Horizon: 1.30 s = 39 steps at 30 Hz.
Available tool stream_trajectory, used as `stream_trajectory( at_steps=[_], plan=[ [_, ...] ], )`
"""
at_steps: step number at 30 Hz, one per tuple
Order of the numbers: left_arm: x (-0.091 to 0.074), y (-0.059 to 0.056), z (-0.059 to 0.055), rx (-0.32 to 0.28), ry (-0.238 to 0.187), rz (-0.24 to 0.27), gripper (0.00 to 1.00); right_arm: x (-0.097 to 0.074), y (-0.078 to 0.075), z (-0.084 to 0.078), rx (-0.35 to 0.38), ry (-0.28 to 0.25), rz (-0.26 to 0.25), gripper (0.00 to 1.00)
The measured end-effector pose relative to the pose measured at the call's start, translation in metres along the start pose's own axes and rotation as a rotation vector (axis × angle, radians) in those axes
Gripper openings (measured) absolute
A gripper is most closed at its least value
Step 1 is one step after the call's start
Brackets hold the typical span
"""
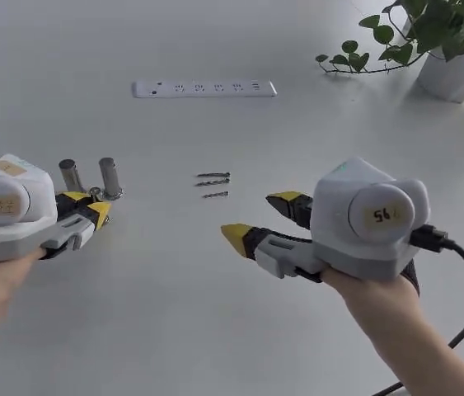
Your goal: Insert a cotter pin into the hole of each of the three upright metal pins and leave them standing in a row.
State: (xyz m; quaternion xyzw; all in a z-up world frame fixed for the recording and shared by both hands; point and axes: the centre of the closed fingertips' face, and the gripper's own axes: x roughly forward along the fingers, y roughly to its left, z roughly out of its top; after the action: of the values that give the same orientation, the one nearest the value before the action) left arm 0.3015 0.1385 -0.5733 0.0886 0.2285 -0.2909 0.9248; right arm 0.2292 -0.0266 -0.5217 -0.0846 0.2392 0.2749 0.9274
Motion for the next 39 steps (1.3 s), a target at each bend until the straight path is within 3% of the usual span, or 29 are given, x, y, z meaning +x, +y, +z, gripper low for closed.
stream_trajectory(
  at_steps=[8,21,33,37,39],
  plan=[
    [0.004,-0.023,0.003,0.011,-0.005,-0.046,0.07,-0.001,0.000,-0.002,0.004,0.007,0.003,0.40],
    [0.006,-0.049,0.004,0.001,-0.007,-0.090,0.07,-0.001,0.002,-0.005,0.014,0.014,0.011,0.38],
    [0.008,-0.054,0.004,0.018,-0.019,-0.072,0.07,-0.001,0.002,-0.009,0.029,0.021,0.013,0.38],
    [0.010,-0.053,0.004,0.073,-0.014,-0.061,0.10,-0.001,0.002,-0.009,0.035,0.024,0.013,0.38],
    [0.010,-0.053,0.004,0.073,-0.013,-0.059,0.15,0.000,0.002,-0.009,0.040,0.023,0.015,0.38]
  ],
)
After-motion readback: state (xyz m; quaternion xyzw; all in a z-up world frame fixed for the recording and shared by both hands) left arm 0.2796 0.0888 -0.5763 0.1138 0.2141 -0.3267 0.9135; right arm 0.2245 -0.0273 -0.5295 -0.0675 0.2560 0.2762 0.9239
